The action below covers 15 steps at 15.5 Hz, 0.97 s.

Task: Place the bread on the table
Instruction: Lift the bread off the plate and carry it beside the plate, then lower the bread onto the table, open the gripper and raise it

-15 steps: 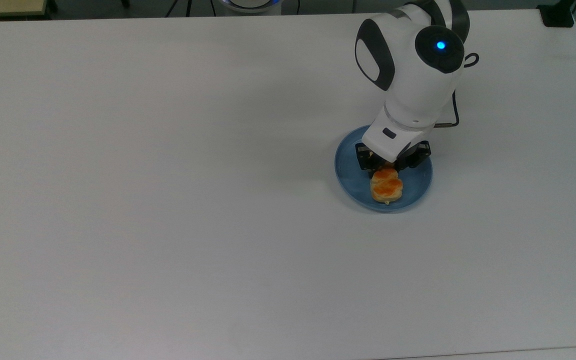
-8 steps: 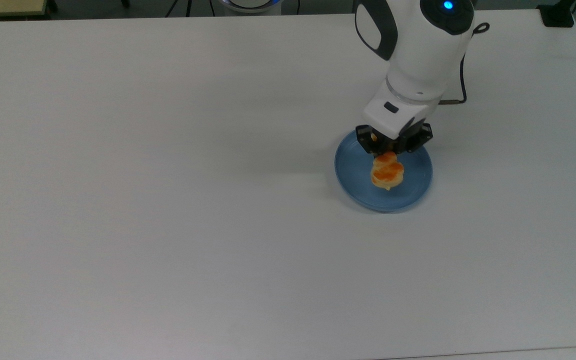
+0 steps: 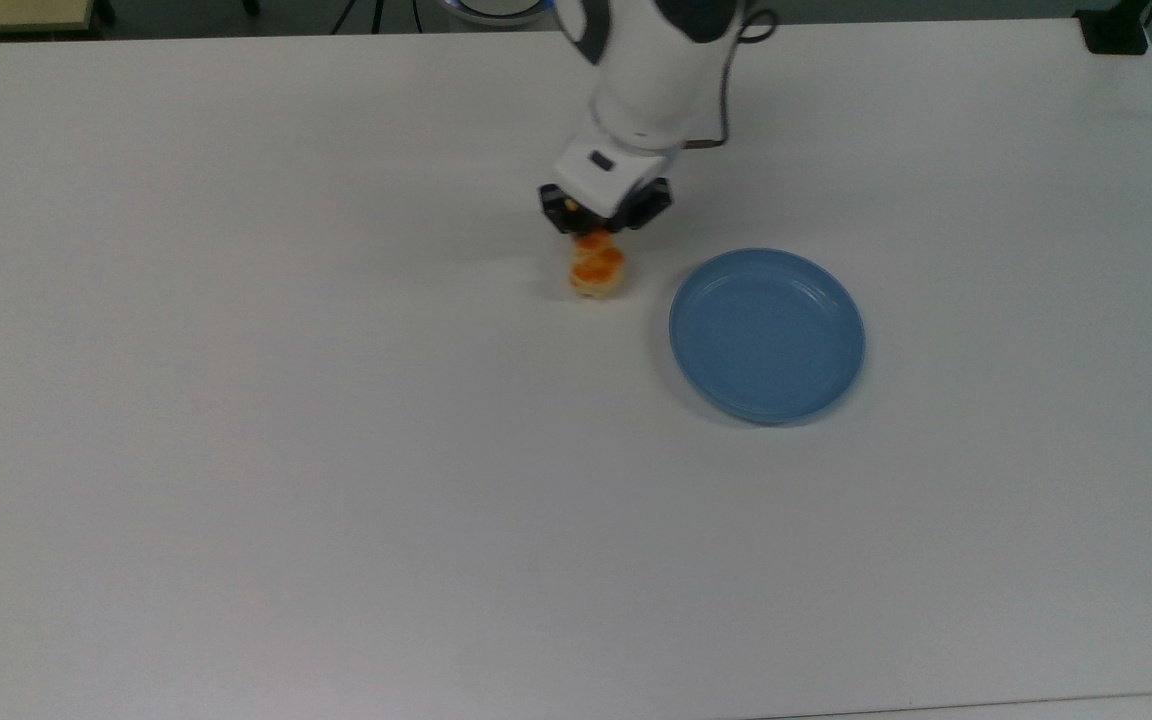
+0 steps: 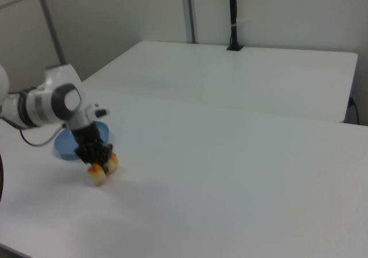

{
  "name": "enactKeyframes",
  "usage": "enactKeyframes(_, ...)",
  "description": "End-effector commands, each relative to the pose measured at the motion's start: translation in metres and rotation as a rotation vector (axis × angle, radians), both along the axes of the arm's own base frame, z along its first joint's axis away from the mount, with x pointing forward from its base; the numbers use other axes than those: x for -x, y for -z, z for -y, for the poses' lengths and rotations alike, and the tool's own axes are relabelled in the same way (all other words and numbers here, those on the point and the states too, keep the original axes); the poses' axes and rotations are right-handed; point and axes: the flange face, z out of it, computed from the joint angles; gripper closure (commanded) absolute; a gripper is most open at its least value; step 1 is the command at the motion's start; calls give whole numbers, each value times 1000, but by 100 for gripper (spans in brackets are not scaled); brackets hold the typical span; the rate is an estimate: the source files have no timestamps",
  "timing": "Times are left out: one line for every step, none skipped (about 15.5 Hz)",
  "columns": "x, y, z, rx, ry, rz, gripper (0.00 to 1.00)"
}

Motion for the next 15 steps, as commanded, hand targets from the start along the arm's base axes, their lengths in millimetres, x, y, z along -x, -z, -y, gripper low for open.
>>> enactKeyframes(15, 5, 60, -4, 40, 16, 80)
enactKeyframes(15, 6, 64, -3, 41, 11, 79)
enactKeyframes(16, 8, 64, -1, 40, 4, 72)
enactKeyframes(15, 10, 65, 1, 39, -2, 58)
enactKeyframes(16, 12, 65, 3, 31, -10, 38)
enactKeyframes(17, 12, 66, 6, 22, -21, 0)
enactKeyframes(18, 13, 66, 12, 18, -39, 0)
enactKeyframes(17, 9, 66, 19, 23, -51, 0)
enactKeyframes(14, 1, 65, 26, 26, -58, 0)
enactKeyframes(7, -12, 64, 32, 34, -62, 0)
enactKeyframes(-1, -30, 62, 31, 51, -59, 0)
enactKeyframes(-10, -50, 57, 34, 59, -54, 0)
enactKeyframes(-18, -70, 53, 39, 67, -52, 0)
enactKeyframes(-29, -103, 48, 30, 79, -33, 0)
enactKeyframes(-35, -124, 42, 14, 85, -16, 0)
